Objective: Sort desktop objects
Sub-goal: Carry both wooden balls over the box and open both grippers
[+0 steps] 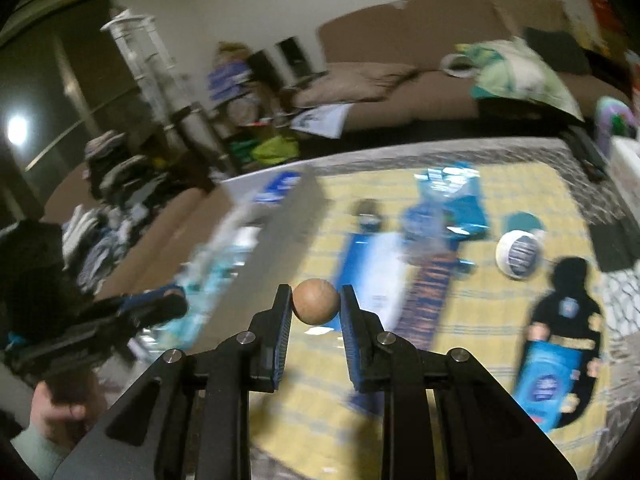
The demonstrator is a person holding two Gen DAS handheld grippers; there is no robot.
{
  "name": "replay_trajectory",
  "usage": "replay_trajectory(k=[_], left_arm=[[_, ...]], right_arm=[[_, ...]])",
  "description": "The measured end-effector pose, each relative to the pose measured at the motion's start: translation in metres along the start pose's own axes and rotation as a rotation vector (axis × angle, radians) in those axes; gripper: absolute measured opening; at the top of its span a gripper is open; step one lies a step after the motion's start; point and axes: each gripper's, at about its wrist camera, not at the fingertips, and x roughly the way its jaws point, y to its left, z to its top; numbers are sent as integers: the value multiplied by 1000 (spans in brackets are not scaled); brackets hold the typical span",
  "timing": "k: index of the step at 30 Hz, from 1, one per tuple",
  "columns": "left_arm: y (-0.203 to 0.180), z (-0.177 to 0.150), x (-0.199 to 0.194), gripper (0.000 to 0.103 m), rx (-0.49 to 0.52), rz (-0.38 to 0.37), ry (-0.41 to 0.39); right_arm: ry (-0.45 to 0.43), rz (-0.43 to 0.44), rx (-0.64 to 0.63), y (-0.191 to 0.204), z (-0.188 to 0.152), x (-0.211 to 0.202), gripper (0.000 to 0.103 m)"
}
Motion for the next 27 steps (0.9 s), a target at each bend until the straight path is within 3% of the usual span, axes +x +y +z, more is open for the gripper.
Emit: replay_trajectory(k=[6,13,18,21,24,27], left_arm=[[94,-12,-47,22,-96,137,3],[152,-43,-48,22,-152,186,74],[168,-59,-46,22,-186,168,105],[175,-63,-50,31,-223,142,99],[180,-62,-59,43,-251,124,75],[180,-58,-66,47,-262,119,56]], right_arm=[[67,99,-120,99,6,47,24],[196,189,-192,185,-22,121,24],[285,187,-208,204,-48,156,25],[308,187,-179,200,-54,165,27],[294,189,-150,194,-52,160,42],[264,180,-136,189,-47,147,46]])
